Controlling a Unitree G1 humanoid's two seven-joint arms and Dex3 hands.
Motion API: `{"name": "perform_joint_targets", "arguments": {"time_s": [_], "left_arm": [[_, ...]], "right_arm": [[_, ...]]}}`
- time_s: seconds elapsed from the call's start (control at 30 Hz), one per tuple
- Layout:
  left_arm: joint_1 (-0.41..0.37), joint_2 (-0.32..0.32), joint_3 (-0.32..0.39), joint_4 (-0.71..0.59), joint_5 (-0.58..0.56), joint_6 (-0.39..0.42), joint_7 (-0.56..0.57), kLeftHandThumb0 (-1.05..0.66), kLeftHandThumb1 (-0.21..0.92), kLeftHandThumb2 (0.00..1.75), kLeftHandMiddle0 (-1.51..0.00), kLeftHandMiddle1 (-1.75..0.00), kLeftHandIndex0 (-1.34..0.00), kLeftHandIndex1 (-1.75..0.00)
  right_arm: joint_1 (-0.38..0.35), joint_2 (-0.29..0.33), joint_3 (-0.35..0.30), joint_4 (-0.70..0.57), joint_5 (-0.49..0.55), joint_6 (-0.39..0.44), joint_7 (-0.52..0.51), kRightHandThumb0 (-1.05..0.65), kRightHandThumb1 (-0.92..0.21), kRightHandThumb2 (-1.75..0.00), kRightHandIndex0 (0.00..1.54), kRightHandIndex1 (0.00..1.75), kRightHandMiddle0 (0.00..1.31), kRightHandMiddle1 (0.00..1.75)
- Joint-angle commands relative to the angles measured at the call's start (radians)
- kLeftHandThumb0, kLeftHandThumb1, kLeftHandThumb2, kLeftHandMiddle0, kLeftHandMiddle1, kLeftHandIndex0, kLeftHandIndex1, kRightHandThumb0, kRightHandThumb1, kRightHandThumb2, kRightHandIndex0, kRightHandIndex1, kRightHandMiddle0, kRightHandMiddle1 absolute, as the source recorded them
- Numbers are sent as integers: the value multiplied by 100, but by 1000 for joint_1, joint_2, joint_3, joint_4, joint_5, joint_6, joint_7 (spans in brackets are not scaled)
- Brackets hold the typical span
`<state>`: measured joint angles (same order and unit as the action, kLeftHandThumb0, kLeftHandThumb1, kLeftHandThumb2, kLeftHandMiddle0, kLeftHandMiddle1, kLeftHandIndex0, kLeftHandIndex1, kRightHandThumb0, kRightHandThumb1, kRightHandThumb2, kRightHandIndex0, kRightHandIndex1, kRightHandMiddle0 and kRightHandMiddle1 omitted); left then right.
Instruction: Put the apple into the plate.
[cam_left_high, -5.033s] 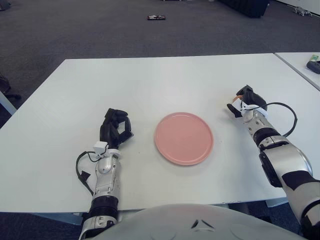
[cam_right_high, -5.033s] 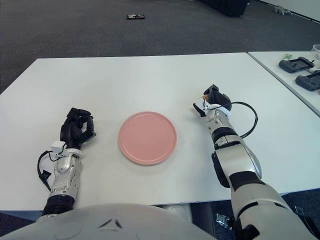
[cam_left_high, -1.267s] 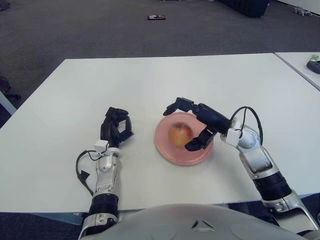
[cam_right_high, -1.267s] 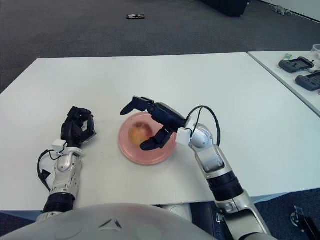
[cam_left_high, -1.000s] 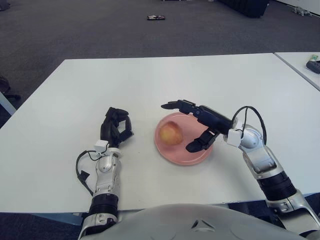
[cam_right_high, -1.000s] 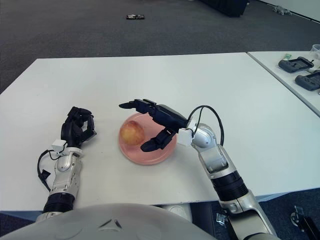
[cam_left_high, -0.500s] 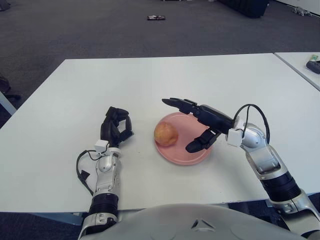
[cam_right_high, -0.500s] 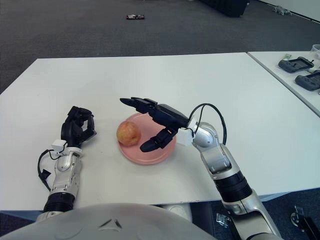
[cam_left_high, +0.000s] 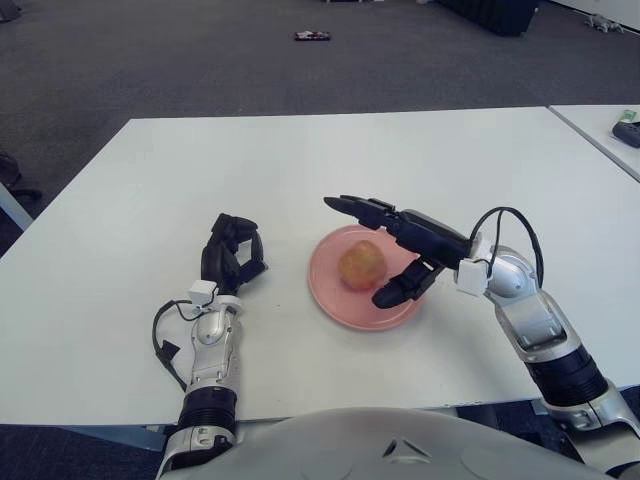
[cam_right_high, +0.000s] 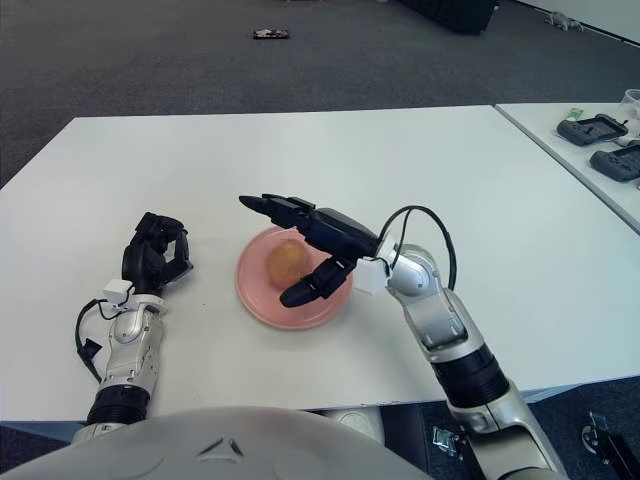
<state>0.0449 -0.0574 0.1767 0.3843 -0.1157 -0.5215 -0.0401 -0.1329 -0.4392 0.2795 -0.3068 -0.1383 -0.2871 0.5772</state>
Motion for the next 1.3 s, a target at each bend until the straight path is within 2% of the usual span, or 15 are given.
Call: {"name": "perform_joint_targets", "arguments": {"time_s": [0.0,0.1,0.23,0.47,0.6,0.67,0.8,0.83,0.87,0.9,0.97,1.07,1.23,1.27], "left_arm": [[33,-7,6,44,-16,-5,-2,-42,53,106,-94,-175,-44,-175],[35,-7,5,41,-16,-1,-2,-42,53,106,-94,-175,-44,-175],[36,-8,5,39,-17,4,-1,-41,53,105,-95,-175,-44,-175],[34,-7,4,43,-13,-1,-2,-41,53,106,-97,-175,-44,-175],[31,-6,4,49,1,-12,11,-42,53,106,-99,-175,-45,-175],[31,-8,4,49,6,-13,18,-42,52,107,-99,-175,-45,-175],[30,-7,4,49,11,-5,25,-42,52,108,-101,-175,-45,-175],[30,-6,3,50,11,-3,26,-42,51,108,-101,-175,-46,-175],[29,-6,3,51,11,-2,26,-42,51,108,-101,-175,-46,-175],[29,-5,3,52,10,-1,26,-42,51,109,-101,-175,-46,-175],[28,-4,3,53,10,0,27,-42,51,109,-102,-175,-46,-175],[29,-5,2,49,12,3,31,-42,51,109,-101,-175,-46,-175],[30,-7,0,42,12,10,37,-42,50,110,-101,-175,-46,-175],[30,-8,0,41,12,12,37,-42,50,110,-101,-175,-46,-175]], "right_arm": [[16,6,-20,-10,5,-8,-24,-105,-81,-52,0,0,0,0],[23,19,-26,-3,12,-24,-40,-105,-83,-52,0,0,0,0],[47,82,-51,31,49,-81,-113,-104,-86,-53,0,0,0,0],[75,141,-93,91,68,-137,-195,-101,-89,-56,0,0,0,0],[83,193,-123,115,29,-122,-283,-100,-91,-63,0,0,0,4],[96,237,-137,115,18,-107,-343,-98,-92,-67,1,0,0,16],[113,301,-166,170,29,-120,-433,-90,-92,-70,3,9,0,59],[122,318,-181,190,42,-126,-457,-88,-92,-71,2,18,0,74],[128,328,-191,203,49,-131,-472,-85,-92,-73,1,32,0,96],[136,340,-204,217,62,-134,-488,-84,-91,-74,1,37,0,105],[146,363,-230,240,85,-139,-516,-79,-88,-81,0,61,0,130],[158,400,-263,265,115,-144,-555,-67,-80,-96,2,95,3,147],[167,448,-294,292,112,-151,-620,-55,-73,-110,13,116,10,157],[169,455,-299,297,109,-149,-632,-48,-78,-92,18,117,14,163]]}}
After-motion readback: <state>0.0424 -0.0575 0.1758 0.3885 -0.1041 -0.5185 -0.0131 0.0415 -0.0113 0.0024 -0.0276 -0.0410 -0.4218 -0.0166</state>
